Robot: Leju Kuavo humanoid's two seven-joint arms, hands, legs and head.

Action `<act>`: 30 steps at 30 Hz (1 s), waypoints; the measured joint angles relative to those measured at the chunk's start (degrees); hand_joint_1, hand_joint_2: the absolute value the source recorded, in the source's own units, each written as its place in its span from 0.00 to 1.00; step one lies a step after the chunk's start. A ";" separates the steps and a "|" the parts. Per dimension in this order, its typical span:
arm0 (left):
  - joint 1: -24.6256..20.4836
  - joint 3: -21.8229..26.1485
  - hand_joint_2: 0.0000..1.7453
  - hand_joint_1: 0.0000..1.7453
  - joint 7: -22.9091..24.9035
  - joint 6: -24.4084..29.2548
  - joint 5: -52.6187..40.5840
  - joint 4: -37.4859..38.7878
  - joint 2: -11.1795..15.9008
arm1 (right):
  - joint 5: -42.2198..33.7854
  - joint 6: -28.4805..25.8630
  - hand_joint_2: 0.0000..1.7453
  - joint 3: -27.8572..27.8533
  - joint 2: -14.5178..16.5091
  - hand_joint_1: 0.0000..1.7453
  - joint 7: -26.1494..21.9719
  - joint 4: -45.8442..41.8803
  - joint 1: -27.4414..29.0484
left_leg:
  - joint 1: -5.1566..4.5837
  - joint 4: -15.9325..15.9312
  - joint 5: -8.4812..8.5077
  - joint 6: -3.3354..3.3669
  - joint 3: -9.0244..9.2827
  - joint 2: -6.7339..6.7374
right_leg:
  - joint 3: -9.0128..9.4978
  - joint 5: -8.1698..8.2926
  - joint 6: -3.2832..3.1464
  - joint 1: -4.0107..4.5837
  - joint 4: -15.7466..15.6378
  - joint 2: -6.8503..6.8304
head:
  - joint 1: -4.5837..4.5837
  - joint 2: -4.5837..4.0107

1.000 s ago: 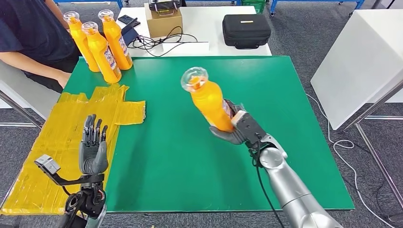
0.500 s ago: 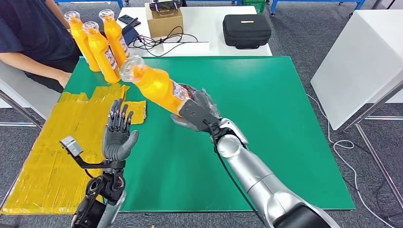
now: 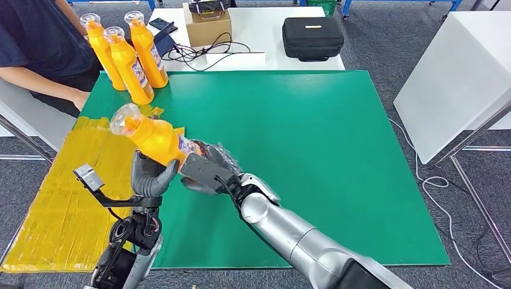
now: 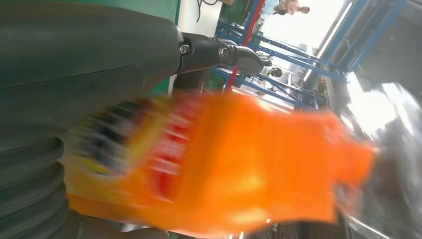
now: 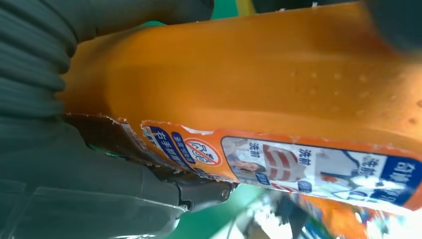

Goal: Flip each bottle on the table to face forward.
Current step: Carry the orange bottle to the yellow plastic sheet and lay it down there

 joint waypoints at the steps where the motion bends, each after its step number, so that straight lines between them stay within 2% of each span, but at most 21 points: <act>1: 0.23 -0.14 1.00 0.00 0.04 0.16 -0.01 -0.40 0.00 | -0.31 -0.10 1.00 1.17 0.01 1.00 0.02 0.41 0.28 | 0.00 0.00 0.00 0.00 0.00 -0.01 | 0.00 0.00 0.00 0.00 0.00 0.00 | 0.00 0.00; 8: 1.76 -0.64 1.00 0.00 -0.32 0.88 -0.36 -0.92 0.02 | 0.03 -0.95 1.00 5.93 0.01 1.00 0.17 2.06 1.28 | 0.00 0.00 0.00 0.00 -0.01 0.02 | -0.04 0.00 0.00 0.00 -0.01 0.00 | -0.01 0.00; 15: 2.61 -0.67 1.00 0.00 -0.63 0.99 -0.50 -0.87 0.02 | 0.90 -1.36 1.00 7.87 0.00 1.00 0.90 2.52 1.29 | 0.01 0.00 0.00 0.00 -0.01 0.03 | -0.06 0.00 0.00 0.01 0.00 0.01 | -0.02 0.00; 22: 2.64 -0.72 1.00 0.00 1.35 0.75 -1.45 -0.23 0.01 | 10.23 -4.34 1.00 10.35 0.05 1.00 6.89 1.11 0.96 | 0.01 0.00 0.00 0.00 -0.01 0.07 | -0.09 0.00 0.00 0.00 0.00 0.02 | -0.01 0.00; 28: 2.45 -0.73 1.00 0.00 2.99 -0.01 -1.03 0.15 0.00 | 11.61 -4.40 1.00 10.37 -0.02 1.00 7.76 0.75 0.77 | 0.00 0.01 0.00 0.00 -0.01 0.07 | -0.09 0.00 0.00 0.00 0.00 0.04 | 0.00 0.00; 30: 2.43 -0.74 1.00 0.48 3.28 -0.33 -0.66 0.22 0.00 | 11.67 -4.40 1.00 10.35 -0.02 1.00 7.76 0.75 0.77 | 0.00 0.01 0.00 0.00 -0.01 0.07 | -0.09 0.00 0.00 0.00 0.00 0.03 | -0.01 0.00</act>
